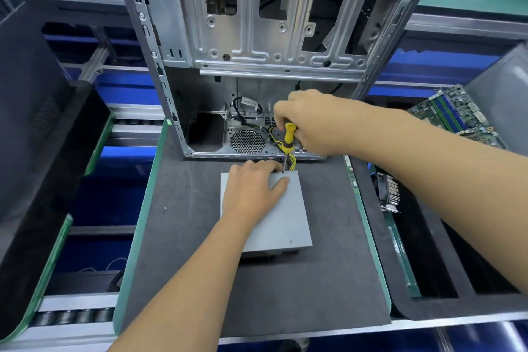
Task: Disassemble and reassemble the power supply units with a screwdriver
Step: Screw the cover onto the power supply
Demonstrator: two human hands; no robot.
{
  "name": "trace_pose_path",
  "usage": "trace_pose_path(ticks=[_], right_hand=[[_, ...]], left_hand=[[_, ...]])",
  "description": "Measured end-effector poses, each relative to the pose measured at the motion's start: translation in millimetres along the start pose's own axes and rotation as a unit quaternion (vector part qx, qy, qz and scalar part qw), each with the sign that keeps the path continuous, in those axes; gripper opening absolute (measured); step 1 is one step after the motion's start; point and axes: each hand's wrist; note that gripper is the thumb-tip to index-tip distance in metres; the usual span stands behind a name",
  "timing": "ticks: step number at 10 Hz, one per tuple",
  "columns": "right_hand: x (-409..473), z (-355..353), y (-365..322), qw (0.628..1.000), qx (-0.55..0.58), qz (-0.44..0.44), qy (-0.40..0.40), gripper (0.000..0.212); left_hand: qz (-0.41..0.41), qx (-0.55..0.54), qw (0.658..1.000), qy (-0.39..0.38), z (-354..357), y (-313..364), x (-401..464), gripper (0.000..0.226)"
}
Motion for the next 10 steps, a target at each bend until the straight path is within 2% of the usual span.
trace_pose_path(ticks=[1,2,3,4,5,6,7,8,9,10], right_hand=[[3,-2,-4,0.994,-0.086,0.064,0.011,0.027],[6,-5,-5,0.985,-0.151,0.072,0.030,0.043],[9,-1,-4,0.990,-0.129,0.013,0.046,0.035],[10,2,-2,0.991,-0.123,-0.004,0.055,0.035],[9,6,2,0.991,-0.091,0.055,0.078,0.047],[-4,17,4,0.984,-0.026,0.111,0.135,0.046],[-37,46,25,0.943,0.079,0.183,0.265,0.046],[-81,104,40,0.853,0.224,0.304,0.360,0.050],[-104,181,17,0.759,0.397,0.429,0.287,0.045],[-98,237,-25,0.701,0.515,0.457,0.185,0.037]], left_hand=[[0.002,0.001,1.000,0.000,0,0,0,0.025],[-0.002,0.005,1.000,-0.001,0,1,0,0.025],[-0.001,0.011,1.000,-0.001,0,1,0,0.025],[0.005,0.008,1.000,0.005,1,1,0,0.025],[0.004,0.015,1.000,-0.002,2,-1,1,0.028],[0.008,0.016,1.000,-0.002,2,0,0,0.029],[0.010,0.011,1.000,-0.007,2,-2,-1,0.029],[0.000,0.006,1.000,-0.028,-3,-2,1,0.033],[-0.075,-0.204,0.975,0.048,-17,9,0,0.023],[-0.185,-0.356,0.886,0.231,-48,-3,-23,0.014]])
Point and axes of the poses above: each hand's wrist, its own x-axis towards the middle knuckle, its own z-axis out of the palm, y = z × x, and after that the axes turned 5 degrees about -x, right-handed
